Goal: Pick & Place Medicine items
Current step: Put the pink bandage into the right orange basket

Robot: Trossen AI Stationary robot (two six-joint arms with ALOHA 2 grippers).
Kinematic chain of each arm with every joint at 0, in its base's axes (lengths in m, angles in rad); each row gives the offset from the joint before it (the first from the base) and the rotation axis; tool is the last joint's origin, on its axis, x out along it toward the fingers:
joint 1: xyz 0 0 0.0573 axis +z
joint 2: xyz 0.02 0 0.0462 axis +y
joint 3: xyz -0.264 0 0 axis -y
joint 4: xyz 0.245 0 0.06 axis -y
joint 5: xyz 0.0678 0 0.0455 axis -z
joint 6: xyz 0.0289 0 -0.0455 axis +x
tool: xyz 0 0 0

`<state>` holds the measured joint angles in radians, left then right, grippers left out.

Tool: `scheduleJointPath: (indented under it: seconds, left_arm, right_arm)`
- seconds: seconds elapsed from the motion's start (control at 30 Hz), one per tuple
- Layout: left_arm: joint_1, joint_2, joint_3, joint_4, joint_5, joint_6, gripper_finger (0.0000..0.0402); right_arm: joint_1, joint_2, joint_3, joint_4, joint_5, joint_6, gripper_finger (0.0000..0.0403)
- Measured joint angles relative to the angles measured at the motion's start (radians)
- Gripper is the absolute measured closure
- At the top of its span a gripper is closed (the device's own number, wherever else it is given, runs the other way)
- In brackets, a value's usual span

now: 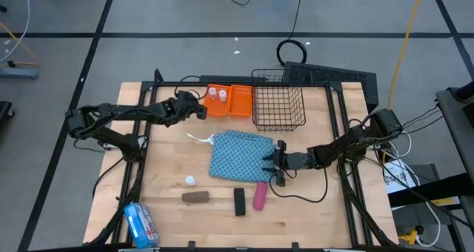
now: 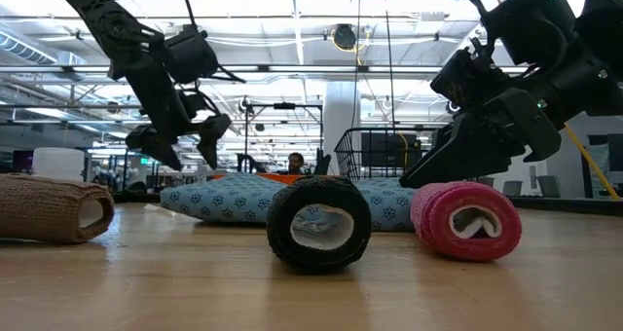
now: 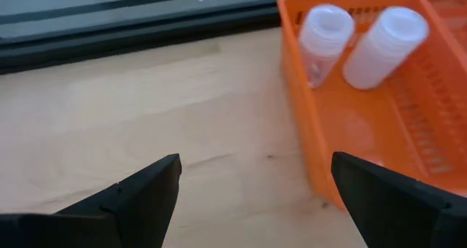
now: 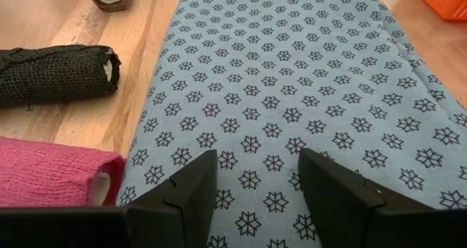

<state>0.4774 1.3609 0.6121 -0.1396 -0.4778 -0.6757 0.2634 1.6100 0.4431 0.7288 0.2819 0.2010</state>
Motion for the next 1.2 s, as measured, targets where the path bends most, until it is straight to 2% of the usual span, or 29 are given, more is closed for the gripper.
scheduleJointPath:
  seconds: [0.23,0.5,0.63,0.83,1.03,1.2]
  left_arm:
    - [0.000,0.014,0.000,-0.005,-0.023,-0.008,0.0039]
    - [0.000,0.108,0.000,-0.002,-0.019,-0.061,0.0039]
    - [0.000,0.135,0.000,0.039,0.020,-0.067,0.0039]
    - [-0.005,0.138,0.000,0.099,0.078,-0.024,0.0039]
    - [-0.005,0.136,0.000,0.085,0.080,-0.015,0.0039]
    - [-0.005,0.073,0.000,0.082,0.085,0.018,0.0039]
  right_arm:
    - [0.000,0.000,0.000,0.000,0.000,-0.003,0.0220]
    - [0.000,0.000,0.000,0.000,0.000,-0.003,0.0222]
    - [0.000,0.000,0.000,0.000,0.000,-0.003,0.0224]
    - [0.000,0.000,0.000,-0.001,0.000,-0.004,0.0223]
    - [0.000,0.000,0.000,-0.007,0.000,-0.004,0.0226]
    - [0.000,0.000,0.000,-0.007,0.000,-0.004,0.0226]
